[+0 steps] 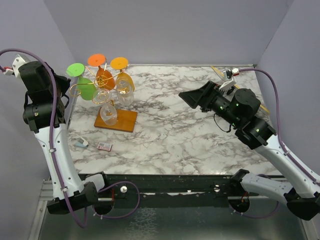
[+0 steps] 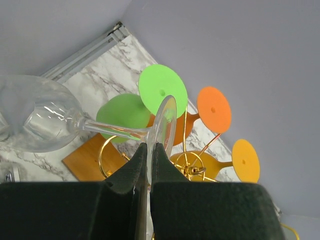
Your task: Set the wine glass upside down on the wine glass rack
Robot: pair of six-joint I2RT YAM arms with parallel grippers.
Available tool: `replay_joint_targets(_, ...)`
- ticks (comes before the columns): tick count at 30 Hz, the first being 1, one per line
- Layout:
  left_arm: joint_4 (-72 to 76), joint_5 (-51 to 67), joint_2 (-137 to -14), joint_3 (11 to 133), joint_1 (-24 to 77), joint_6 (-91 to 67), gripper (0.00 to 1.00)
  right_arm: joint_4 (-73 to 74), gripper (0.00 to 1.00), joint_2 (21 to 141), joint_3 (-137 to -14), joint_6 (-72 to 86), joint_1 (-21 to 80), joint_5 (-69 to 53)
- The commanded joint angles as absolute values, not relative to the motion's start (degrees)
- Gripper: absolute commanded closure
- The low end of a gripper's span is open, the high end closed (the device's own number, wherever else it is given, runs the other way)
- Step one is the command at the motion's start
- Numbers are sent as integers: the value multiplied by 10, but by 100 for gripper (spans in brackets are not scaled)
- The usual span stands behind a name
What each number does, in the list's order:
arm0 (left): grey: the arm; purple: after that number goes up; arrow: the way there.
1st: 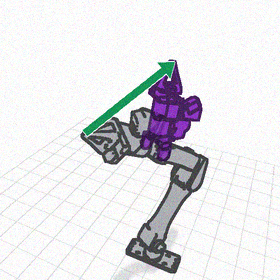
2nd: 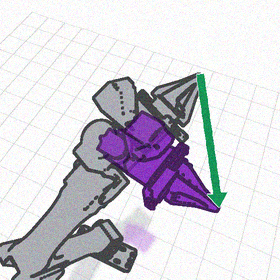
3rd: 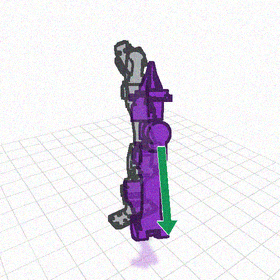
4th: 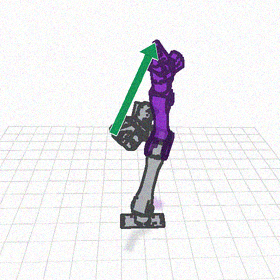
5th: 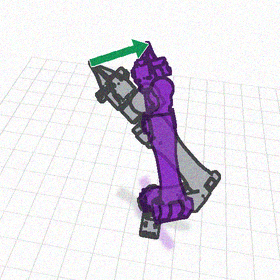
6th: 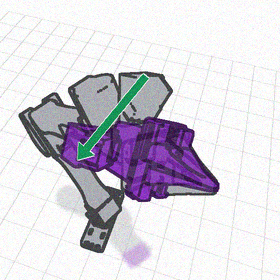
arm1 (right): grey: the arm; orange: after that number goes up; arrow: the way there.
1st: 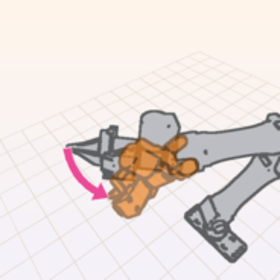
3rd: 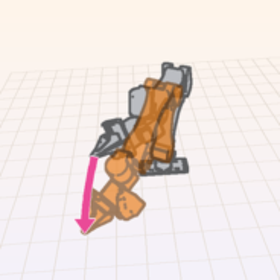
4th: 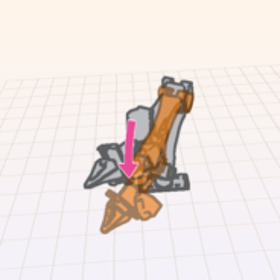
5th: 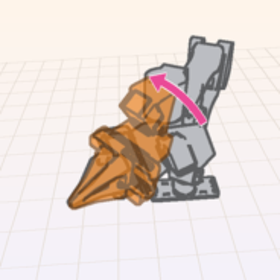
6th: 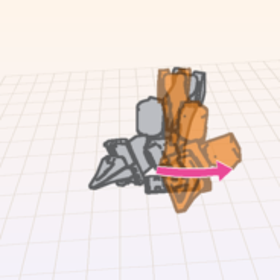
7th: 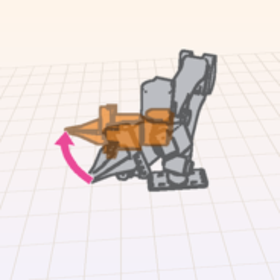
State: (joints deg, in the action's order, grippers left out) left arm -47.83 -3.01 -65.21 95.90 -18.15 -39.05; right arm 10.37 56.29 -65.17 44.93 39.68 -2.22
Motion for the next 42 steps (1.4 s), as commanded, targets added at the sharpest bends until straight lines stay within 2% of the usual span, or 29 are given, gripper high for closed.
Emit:
replay_joint_targets(1,-526,-27,-643,990,-183,-427,100,121,16,551,-648,441,398,-4)
replay_joint_targets(6,-561,-45,-638,994,-179,-460,100,122,15,549,-645,442,398,-3)
replay_joint_targets(18,-568,62,-619,934,-164,-507,100,116,16,551,-633,455,397,-4)
replay_joint_targets(23,-581,68,-616,932,-163,-513,100,115,16,548,-628,455,397,-4)
replay_joint_targets(34,-512,175,-620,889,-162,-515,100,114,16,536,-616,459,397,12)
replay_joint_targets(42,-458,170,-631,867,-168,-511,100,115,16,530,-610,459,398,18)
